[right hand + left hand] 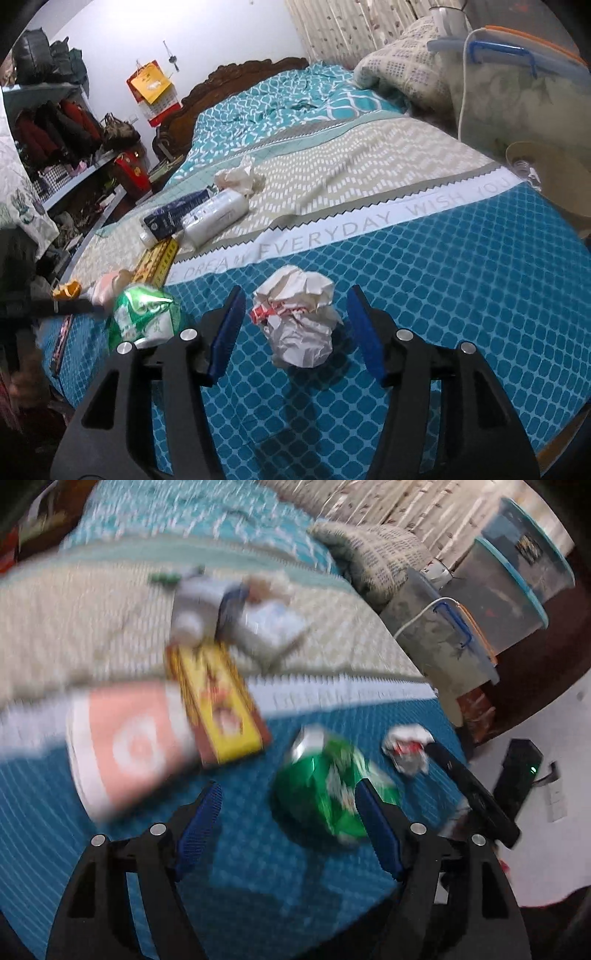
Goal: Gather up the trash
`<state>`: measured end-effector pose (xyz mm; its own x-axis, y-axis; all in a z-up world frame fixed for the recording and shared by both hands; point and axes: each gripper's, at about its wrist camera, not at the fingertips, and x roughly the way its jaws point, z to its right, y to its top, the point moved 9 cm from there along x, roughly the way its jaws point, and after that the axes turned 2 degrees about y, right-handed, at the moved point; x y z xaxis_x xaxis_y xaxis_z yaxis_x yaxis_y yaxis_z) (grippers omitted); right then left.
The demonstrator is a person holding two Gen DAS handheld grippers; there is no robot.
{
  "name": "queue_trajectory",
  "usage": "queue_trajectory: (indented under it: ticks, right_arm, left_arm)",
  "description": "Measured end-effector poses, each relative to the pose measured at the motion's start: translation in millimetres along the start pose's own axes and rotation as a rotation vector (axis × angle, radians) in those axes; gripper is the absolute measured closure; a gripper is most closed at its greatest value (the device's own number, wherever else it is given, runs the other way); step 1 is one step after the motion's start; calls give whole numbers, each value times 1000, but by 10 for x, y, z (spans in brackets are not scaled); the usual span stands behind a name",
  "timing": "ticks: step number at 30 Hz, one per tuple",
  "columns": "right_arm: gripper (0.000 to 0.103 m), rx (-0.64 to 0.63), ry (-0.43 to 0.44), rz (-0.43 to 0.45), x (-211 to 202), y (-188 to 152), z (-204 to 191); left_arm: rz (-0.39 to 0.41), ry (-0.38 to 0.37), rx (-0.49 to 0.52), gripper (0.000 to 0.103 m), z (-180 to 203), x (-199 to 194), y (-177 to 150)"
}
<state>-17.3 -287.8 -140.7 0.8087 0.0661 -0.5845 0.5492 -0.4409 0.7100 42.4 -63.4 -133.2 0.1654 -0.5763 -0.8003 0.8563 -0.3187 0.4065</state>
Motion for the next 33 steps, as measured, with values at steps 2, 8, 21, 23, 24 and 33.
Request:
queue_trajectory:
  ticks: [2, 8, 21, 23, 24, 33]
  right_arm:
    - [44, -8, 7, 10, -10, 40, -33]
    - [46, -103, 62, 13, -6, 121, -394]
    - [46, -127, 31, -19, 64, 55, -329]
    - [41, -115, 17, -45, 116, 3, -219]
    - [38, -115, 9, -49, 126, -14, -190]
    - [35, -106, -9, -110, 347, -50, 18]
  left_arm:
    - [-37, -81, -63, 32, 11, 68, -121]
    - [-91, -160, -93, 33, 181, 293, -232]
    - [-118, -250, -196, 70, 236, 571, -76]
    - [-112, -263, -195, 74, 259, 569, -44]
    - [-110, -266, -186, 78, 280, 567, -33]
    - [-101, -239, -31, 93, 733, 558, 163]
